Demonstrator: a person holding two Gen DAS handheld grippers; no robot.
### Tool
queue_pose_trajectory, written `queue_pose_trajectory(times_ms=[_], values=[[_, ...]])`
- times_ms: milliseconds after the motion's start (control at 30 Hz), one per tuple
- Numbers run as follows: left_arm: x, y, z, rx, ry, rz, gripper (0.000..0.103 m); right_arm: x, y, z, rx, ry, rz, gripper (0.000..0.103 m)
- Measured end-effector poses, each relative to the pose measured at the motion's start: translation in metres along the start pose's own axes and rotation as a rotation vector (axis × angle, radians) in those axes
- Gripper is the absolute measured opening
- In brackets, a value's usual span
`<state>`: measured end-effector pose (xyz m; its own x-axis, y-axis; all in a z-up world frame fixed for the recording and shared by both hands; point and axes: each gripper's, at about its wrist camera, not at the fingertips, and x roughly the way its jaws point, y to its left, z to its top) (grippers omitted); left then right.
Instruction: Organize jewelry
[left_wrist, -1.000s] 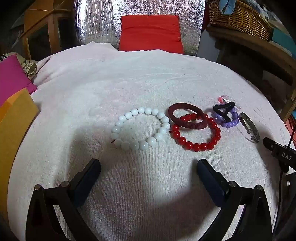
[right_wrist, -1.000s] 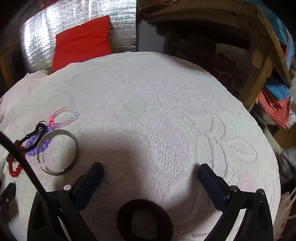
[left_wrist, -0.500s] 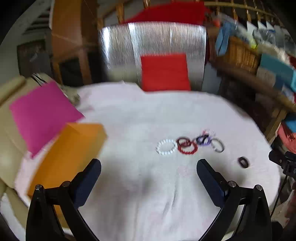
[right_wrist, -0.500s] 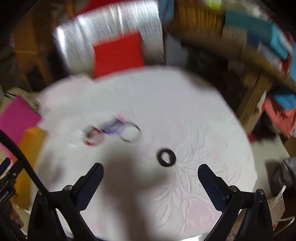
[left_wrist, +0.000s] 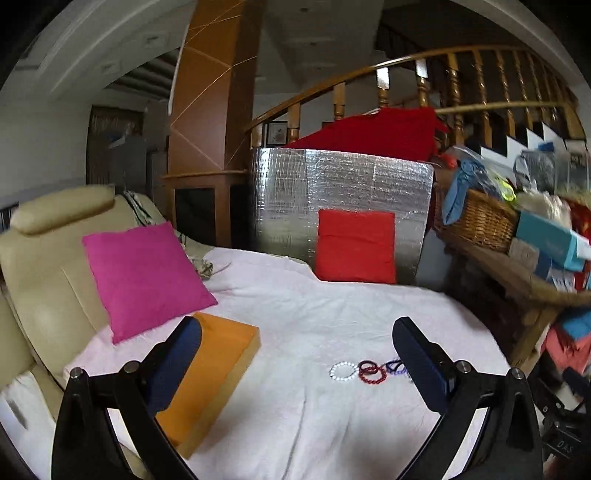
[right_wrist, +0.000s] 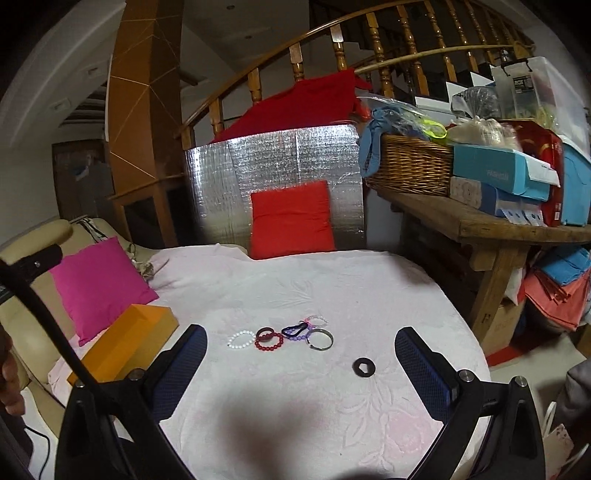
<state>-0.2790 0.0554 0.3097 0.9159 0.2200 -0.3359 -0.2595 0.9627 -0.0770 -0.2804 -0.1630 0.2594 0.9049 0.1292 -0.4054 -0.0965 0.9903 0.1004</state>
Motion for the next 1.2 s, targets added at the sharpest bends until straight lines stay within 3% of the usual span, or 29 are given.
queue_pose_trajectory(times_ms=[267,300,833,967,1200], values=[[0.067,-0.008,-0.036,0.02,0.069,-0.028,0.103,0.045,-0.008,-0.026,-0.023,0.05,-0.068,0.103],[0.064,-0.025,-0.043,0.028,0.07,-0.019,0.103,0.049,-0.009,-0.026,-0.023,0.054,-0.073,0.103],[0.171,-0.055,-0.066,0.065,0.122,-0.017,0.103,0.143,-0.017,-0.026,-0.057,0.126,-0.183,0.103],[0.188,-0.055,-0.078,0.076,0.13,-0.02,0.103,0.163,-0.016,-0.028,-0.065,0.14,-0.187,0.103],[0.233,-0.046,-0.092,0.098,0.244,-0.052,0.103,0.196,-0.014,-0.035,-0.077,0.18,-0.159,0.103]])
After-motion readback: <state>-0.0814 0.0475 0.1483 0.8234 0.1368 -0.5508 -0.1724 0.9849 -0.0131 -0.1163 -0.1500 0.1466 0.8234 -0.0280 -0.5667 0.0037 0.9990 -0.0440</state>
